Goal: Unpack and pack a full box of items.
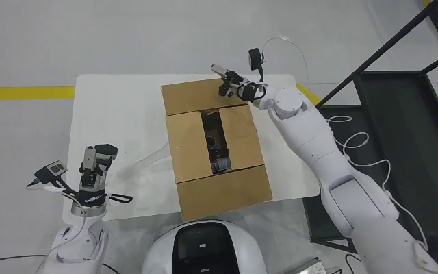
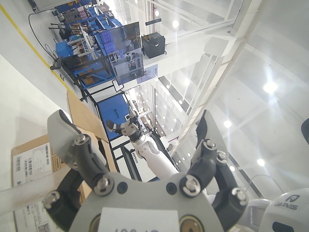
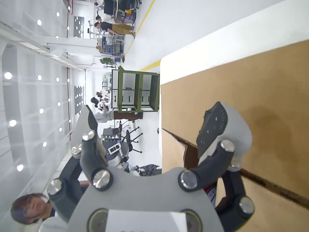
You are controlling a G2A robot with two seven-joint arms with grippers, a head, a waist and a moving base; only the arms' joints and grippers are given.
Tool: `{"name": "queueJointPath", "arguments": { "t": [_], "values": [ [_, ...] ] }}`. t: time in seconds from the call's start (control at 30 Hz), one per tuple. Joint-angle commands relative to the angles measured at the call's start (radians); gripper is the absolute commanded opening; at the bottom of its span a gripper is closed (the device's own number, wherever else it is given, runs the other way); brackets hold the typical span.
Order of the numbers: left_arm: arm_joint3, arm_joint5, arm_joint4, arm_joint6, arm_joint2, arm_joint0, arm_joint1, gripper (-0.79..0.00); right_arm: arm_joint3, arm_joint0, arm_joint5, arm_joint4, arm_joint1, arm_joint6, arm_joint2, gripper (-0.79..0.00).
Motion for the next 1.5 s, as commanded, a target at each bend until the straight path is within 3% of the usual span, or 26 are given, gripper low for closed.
{"name": "queueJointPath", "arguments": {
  "t": [0.0, 0.3, 0.53, 0.77, 0.83, 1.47],
  "values": [
    [0.000, 0.000, 0.000, 0.000, 0.000, 0.000, 0.000, 0.000, -0.092, -0.052, 0.036, -0.008, 0.023, 0.022, 0.049, 0.000],
    [0.000, 0.000, 0.000, 0.000, 0.000, 0.000, 0.000, 0.000, -0.406, -0.285, 0.154, -0.038, 0.098, 0.159, 0.222, 0.000],
    [0.000, 0.000, 0.000, 0.000, 0.000, 0.000, 0.000, 0.000, -0.505, -0.367, 0.194, -0.068, 0.100, 0.117, 0.201, 0.000],
    [0.000, 0.000, 0.000, 0.000, 0.000, 0.000, 0.000, 0.000, -0.472, -0.349, 0.201, -0.112, 0.087, 0.142, 0.123, 0.000],
    [0.000, 0.000, 0.000, 0.000, 0.000, 0.000, 0.000, 0.000, -0.473, -0.349, 0.182, -0.117, 0.091, 0.188, 0.130, 0.000],
    [0.000, 0.000, 0.000, 0.000, 0.000, 0.000, 0.000, 0.000, -0.473, -0.349, 0.182, -0.117, 0.091, 0.188, 0.130, 0.000]
  ]
}}
